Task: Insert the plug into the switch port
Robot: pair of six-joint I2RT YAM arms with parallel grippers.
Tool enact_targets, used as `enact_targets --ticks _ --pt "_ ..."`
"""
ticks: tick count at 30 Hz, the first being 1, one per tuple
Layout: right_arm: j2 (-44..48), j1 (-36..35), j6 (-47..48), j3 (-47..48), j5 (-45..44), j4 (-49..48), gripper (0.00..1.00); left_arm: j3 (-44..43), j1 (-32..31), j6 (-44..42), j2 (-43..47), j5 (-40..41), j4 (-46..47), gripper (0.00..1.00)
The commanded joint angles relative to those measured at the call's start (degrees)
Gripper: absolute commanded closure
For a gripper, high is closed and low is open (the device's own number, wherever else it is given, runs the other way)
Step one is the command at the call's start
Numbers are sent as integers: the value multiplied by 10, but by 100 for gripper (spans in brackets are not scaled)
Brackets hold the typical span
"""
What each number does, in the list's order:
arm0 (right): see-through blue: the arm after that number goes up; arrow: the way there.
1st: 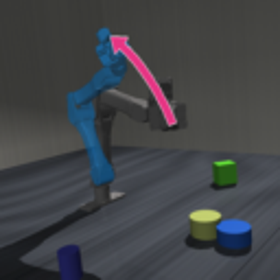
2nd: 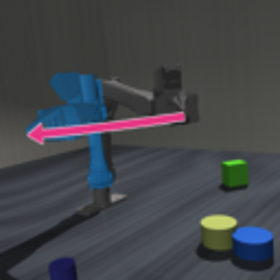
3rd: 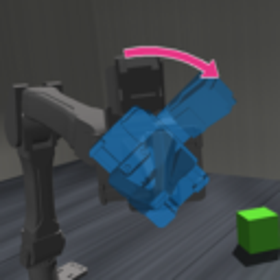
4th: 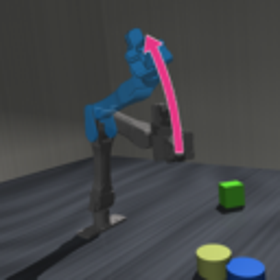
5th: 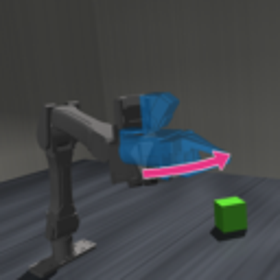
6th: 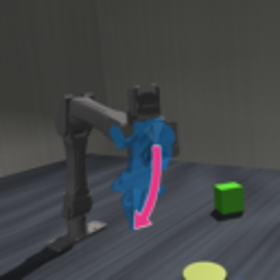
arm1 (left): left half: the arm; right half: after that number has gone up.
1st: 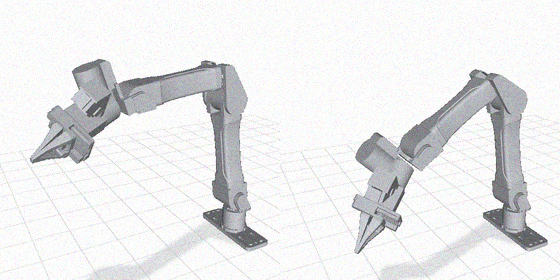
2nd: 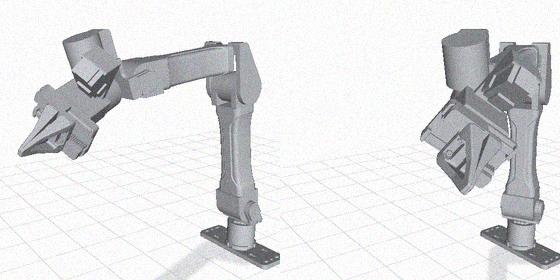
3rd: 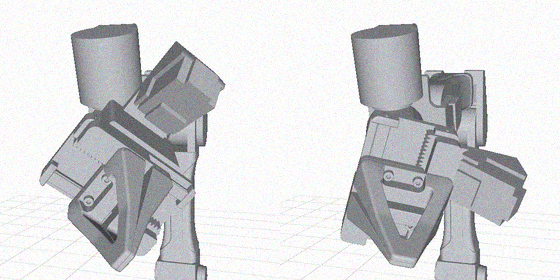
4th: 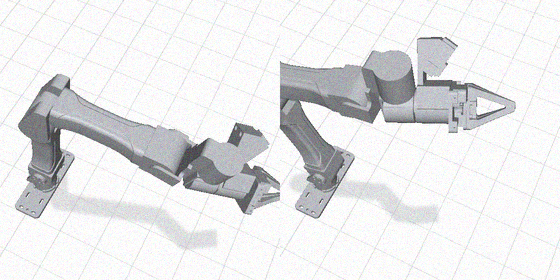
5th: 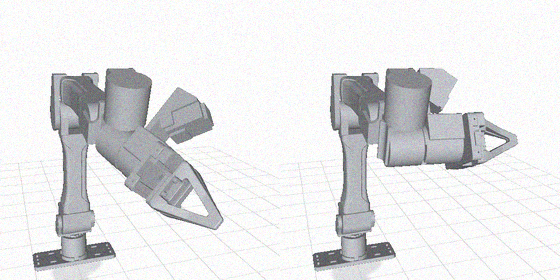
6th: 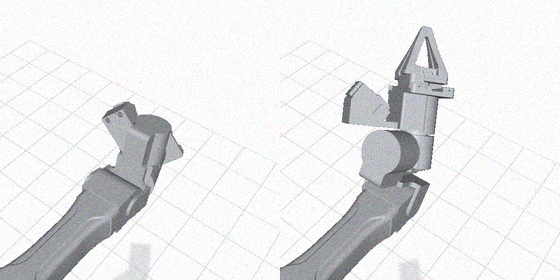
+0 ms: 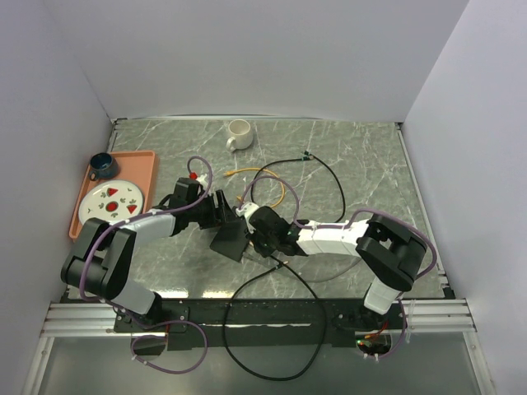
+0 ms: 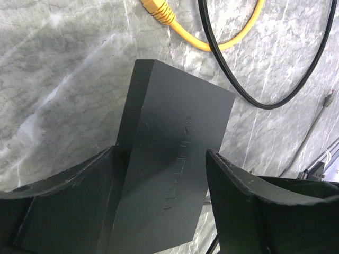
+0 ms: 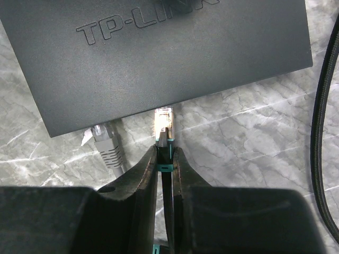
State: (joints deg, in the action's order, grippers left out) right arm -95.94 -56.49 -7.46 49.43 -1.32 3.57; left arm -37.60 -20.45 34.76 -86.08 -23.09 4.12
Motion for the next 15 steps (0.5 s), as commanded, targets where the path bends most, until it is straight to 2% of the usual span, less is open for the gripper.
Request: enact_targets --ticks 1,15 --pt "-3 -5 -12 19 -11 -21 100 7 1 10 -5 -20 36 28" --pt "5 -23 -30 7 -15 -34 100 17 1 28 -12 -34 55 30"
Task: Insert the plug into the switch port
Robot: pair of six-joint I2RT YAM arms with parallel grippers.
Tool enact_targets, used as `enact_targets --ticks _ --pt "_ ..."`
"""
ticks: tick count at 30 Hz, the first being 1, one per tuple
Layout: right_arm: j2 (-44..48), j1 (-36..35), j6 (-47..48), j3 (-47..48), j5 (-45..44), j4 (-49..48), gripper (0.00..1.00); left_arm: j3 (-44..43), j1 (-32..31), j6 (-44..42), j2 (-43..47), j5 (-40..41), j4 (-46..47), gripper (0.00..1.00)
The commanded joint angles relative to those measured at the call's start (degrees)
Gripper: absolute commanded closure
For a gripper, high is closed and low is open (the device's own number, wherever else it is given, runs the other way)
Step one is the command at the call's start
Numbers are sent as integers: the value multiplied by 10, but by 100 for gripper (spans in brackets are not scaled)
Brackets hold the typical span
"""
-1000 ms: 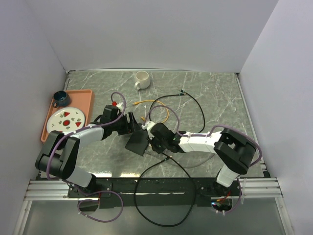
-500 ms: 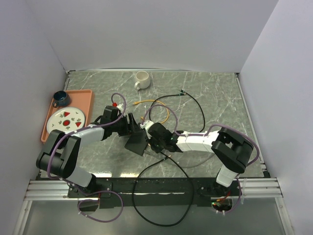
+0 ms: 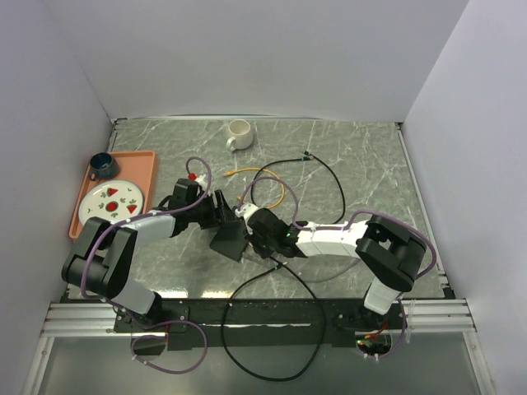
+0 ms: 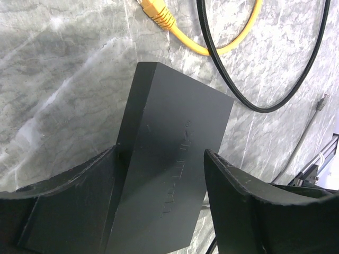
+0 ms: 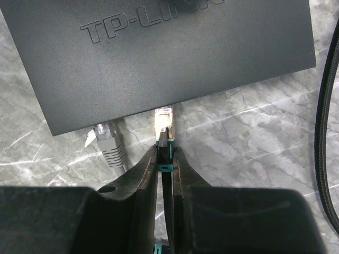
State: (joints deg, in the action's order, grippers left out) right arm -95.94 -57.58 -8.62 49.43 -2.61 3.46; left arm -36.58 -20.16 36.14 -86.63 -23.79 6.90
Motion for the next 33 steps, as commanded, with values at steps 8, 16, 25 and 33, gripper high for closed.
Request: enact_targets --ticks 8,16,25,33 --pt "8 -19 -28 5 -29 -64 100 13 -1 17 -6 -35 30 33" --pt "18 -21 -44 0 -28 -94 100 30 -1 23 -10 -46 45 35" --pt "9 -20 -55 6 -35 -109 100 46 -6 31 -18 -61 66 37" --pt "-14 -20 -64 41 -39 -99 100 51 -20 38 -23 -62 78 38"
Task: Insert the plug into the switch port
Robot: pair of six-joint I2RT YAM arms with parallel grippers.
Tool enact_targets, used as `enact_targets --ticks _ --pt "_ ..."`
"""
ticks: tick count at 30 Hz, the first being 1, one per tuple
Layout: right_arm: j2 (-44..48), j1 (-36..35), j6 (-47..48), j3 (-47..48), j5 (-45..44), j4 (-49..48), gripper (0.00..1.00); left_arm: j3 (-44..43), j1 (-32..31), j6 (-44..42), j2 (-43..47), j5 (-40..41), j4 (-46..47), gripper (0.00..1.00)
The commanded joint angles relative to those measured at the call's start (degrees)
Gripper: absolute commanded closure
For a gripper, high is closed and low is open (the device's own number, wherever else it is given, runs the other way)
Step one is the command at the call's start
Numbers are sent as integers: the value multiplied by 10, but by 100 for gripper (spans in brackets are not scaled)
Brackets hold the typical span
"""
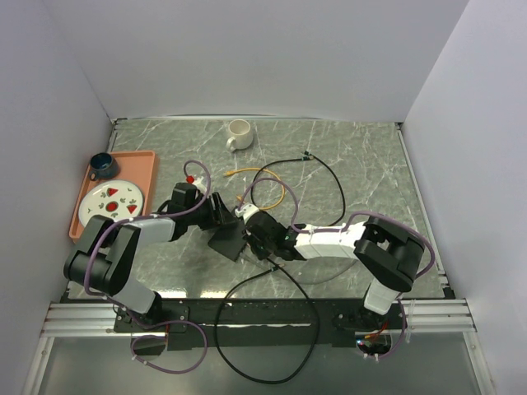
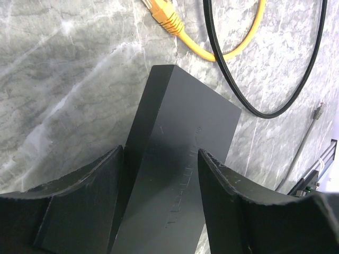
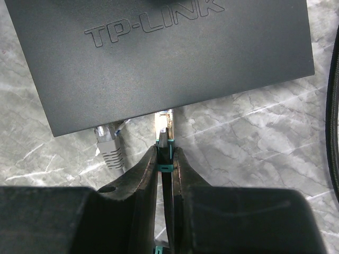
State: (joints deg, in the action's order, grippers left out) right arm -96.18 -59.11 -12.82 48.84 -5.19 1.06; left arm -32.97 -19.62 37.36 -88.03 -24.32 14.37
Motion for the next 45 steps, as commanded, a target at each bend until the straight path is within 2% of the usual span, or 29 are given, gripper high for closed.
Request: enact_targets --ticks 1,19,30,45 --pt "-15 -5 -24 48 -16 -74 100 16 -28 26 -9 -56 4 38" --pt "-18 -1 -40 40 -47 -104 100 34 -64 40 -17 -69 35 48" --pt "-17 8 -63 45 -80 -134 100 62 -89 75 1 -61 55 50" --pt "2 22 -68 30 -105 -195 100 73 -173 130 -3 -43 98 52"
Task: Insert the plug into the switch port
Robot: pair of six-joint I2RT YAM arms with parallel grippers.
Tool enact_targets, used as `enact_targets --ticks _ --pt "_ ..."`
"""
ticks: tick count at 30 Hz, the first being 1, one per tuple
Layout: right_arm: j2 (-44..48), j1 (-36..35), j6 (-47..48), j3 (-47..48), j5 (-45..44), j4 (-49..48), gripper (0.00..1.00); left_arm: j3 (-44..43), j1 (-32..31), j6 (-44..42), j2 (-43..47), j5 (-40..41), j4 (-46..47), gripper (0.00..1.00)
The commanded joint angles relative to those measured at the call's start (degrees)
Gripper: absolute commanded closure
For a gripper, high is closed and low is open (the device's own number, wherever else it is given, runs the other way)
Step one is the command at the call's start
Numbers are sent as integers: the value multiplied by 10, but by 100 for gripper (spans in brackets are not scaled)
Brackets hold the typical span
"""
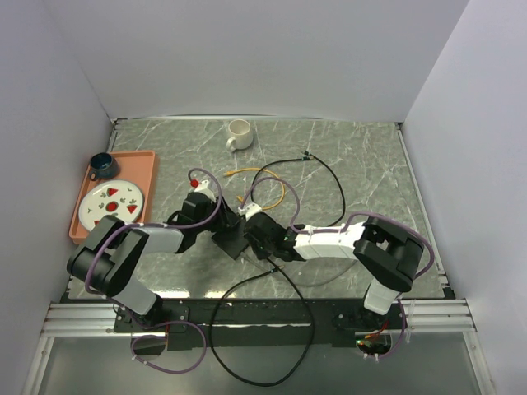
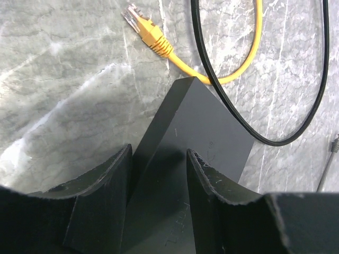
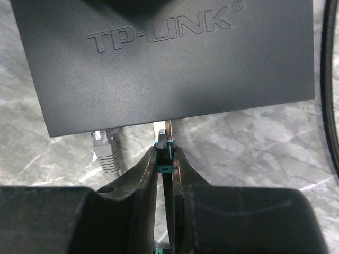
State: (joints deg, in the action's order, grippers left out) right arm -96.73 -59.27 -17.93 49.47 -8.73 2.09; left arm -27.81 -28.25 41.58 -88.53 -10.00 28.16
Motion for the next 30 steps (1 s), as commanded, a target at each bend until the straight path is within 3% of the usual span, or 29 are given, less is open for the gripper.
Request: enact_targets --ticks 1,22,30 --pt "13 26 -17 23 -71 -212 100 21 -88 89 2 -184 -40 52" --pt "-3 66 10 33 -40 -271 100 13 -186 156 -32 -215 -1 53" --pt "-10 67 35 45 8 -291 100 -20 -229 155 -41 -212 -17 53"
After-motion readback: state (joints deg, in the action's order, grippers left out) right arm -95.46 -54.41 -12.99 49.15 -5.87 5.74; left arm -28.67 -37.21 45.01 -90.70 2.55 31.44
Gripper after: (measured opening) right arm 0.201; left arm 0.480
